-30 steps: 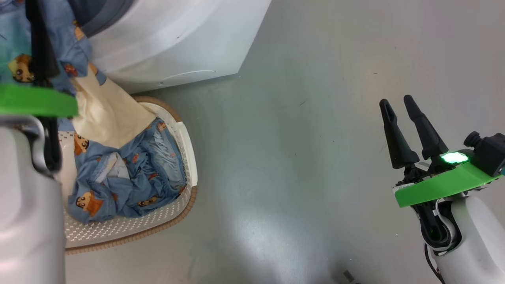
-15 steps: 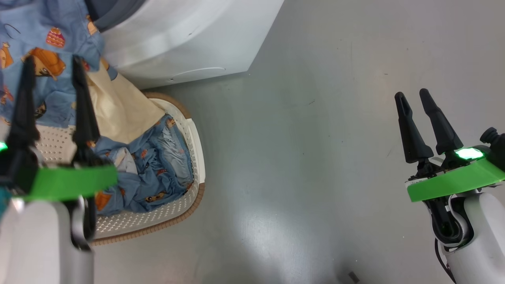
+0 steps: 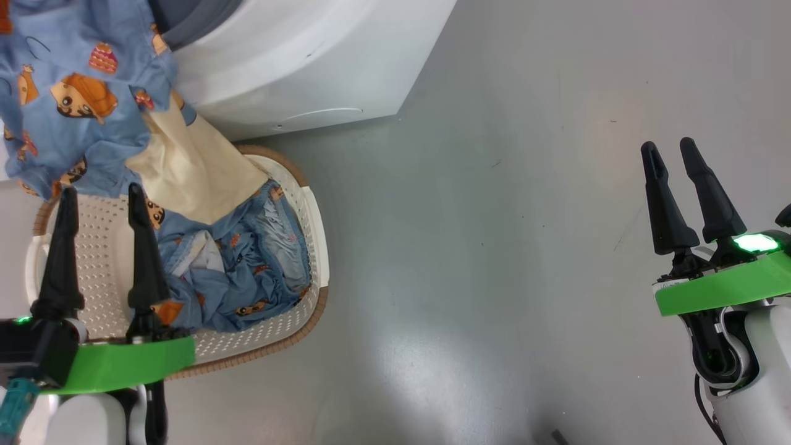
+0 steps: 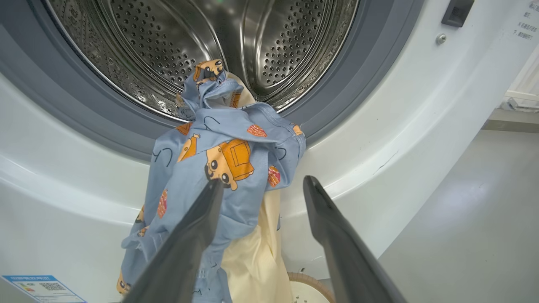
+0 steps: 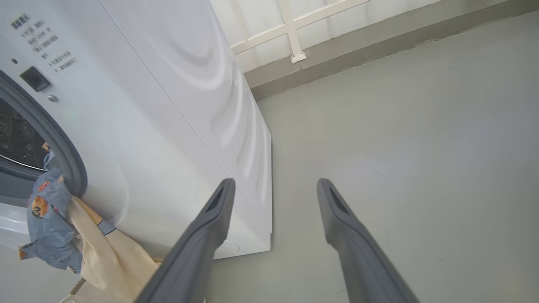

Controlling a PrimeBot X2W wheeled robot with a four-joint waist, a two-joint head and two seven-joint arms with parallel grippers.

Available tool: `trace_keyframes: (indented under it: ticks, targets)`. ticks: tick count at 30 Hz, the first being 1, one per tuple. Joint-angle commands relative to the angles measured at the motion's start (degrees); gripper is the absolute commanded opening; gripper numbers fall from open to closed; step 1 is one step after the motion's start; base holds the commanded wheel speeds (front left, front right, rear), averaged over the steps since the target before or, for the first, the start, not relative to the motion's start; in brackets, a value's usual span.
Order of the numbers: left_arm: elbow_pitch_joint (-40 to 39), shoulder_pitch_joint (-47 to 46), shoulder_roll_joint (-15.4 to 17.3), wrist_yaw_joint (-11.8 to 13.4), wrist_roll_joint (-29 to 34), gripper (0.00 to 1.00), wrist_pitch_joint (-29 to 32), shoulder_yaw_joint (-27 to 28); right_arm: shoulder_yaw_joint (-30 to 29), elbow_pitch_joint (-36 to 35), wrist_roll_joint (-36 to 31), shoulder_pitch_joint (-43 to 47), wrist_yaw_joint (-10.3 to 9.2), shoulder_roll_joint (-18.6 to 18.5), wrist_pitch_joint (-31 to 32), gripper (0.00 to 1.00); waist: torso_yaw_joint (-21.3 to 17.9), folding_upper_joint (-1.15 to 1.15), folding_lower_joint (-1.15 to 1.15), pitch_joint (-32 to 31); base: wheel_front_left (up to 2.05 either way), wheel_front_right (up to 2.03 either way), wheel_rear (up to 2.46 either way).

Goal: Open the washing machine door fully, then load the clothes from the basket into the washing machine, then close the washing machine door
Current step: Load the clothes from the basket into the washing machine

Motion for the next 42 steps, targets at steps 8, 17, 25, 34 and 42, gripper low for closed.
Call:
trace_keyframes:
  ticks: [8,17,25,34,42]
  targets:
    - [-0.8,2.4,-0.5,1.0,-2.1,1.00,-0.2,1.1,0.6,-2.2,-1.2,2.2,0.36,-0.8,-0.3,1.00,0.3,0.00,0.00,0.0,0.00,0.00,0.00]
    - [0.6,1.7,-0.8,0.5,-2.8,1.00,-0.2,2.1,0.9,-2.4,-1.3,2.1,0.36,-0.8,-0.3,1.00,0.2,0.00,0.00,-0.1,0.00,0.00,0.00]
    - [8.3,-2.4,0.4,-2.1,-5.6,1.00,0.2,2.8,1.2,-2.3,-1.3,1.6,0.36,-0.4,-0.3,1.00,-0.1,0.00,0.00,0.5,0.00,0.00,0.00]
    - [29.9,-14.8,4.7,-3.1,-8.5,1.00,1.6,5.6,2.7,-2.0,-1.1,0.3,0.36,0.0,-0.3,1.00,-1.4,0.00,0.00,1.3,0.00,0.00,0.00]
    - [49.4,-26.4,7.9,-5.5,-11.1,1.00,3.4,6.0,3.4,-1.5,-0.8,-0.7,0.36,0.5,-0.3,1.00,-3.4,0.00,0.00,2.1,0.00,0.00,0.00]
